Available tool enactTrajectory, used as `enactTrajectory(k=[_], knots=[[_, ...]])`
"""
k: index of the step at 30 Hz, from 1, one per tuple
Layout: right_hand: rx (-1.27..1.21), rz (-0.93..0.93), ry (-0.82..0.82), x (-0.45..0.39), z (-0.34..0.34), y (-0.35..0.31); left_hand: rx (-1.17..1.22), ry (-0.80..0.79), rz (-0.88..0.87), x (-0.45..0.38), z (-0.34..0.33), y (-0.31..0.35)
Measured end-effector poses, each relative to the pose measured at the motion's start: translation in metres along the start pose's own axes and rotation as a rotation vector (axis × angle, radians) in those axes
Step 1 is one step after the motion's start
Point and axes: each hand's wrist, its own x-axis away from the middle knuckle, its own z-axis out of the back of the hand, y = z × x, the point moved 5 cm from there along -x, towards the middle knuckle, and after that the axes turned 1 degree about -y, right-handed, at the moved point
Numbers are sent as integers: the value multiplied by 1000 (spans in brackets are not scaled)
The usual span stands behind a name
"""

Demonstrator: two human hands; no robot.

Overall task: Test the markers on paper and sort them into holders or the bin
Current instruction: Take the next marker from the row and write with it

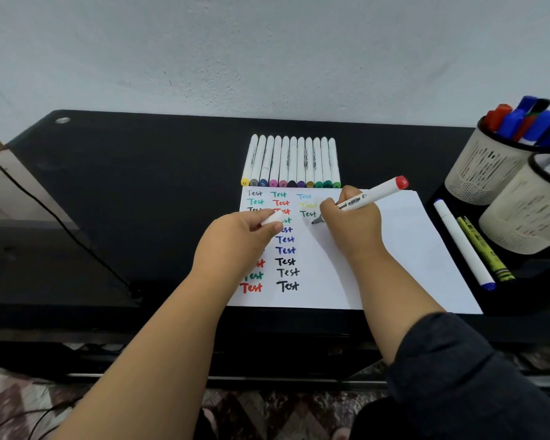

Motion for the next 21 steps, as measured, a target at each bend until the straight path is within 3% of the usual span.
enactTrajectory(k=[15,21], knots=[[-44,-29,15,2,2,-2,27,-20,-5,3,1,-1],[-225,-87,18,2,9,-3,106,-50,-1,6,2,1]])
